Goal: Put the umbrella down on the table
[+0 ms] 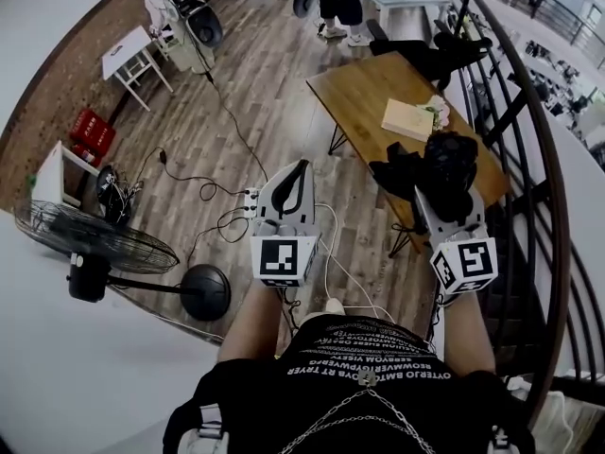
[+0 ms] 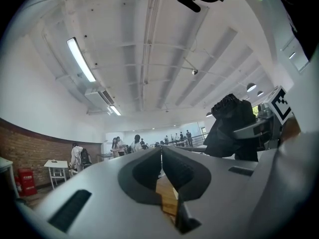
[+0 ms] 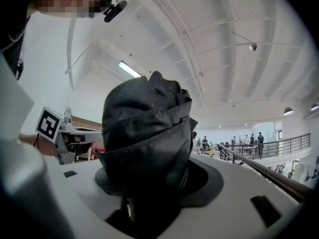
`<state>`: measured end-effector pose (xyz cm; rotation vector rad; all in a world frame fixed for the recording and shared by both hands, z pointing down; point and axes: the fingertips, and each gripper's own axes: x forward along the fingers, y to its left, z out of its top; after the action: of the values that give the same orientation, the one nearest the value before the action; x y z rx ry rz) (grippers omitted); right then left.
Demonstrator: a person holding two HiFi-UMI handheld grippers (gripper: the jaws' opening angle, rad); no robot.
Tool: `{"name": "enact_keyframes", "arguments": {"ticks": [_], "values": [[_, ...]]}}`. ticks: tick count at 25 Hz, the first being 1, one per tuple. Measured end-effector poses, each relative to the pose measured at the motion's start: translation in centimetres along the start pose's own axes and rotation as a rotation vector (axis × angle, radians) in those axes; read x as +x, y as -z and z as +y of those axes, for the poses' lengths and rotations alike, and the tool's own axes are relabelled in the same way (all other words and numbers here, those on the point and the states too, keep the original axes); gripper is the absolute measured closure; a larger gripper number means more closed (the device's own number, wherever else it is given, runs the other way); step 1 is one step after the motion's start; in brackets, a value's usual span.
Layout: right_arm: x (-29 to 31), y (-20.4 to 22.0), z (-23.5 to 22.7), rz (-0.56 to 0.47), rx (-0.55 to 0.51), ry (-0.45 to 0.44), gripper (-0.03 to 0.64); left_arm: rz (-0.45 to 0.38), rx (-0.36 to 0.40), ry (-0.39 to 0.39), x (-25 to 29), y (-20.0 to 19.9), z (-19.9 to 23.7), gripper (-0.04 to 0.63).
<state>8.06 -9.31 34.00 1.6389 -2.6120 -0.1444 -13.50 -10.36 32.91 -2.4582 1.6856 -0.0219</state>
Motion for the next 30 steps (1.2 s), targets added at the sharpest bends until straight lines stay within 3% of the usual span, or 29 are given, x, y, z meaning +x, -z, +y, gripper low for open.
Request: {"name": "enact_keyframes", "arguments": {"ticks": [6,16,25,30], "values": [[3.1,0.1,0.7,0.006,0.004,0.023,0.351,0.025,0.010,-0.006,1.7,1.4,3.5,0.566],[5.6,0.5,-0.1,0.058,0.007,0.036,0.351,0.025,-0.028,0.009,4.5,1.7,5.7,0.566],[8.6,2.4,-2.0,0.055,0.002,0.023,0.351,0.058,0.027,0.021,8.0,3.6,5.9,0.566],[11.7,3.3,-3.6,0.049,0.015,0.008,0.351,0.036,0.058,0.046,11.6,3.4,5.5,0.566]]}}
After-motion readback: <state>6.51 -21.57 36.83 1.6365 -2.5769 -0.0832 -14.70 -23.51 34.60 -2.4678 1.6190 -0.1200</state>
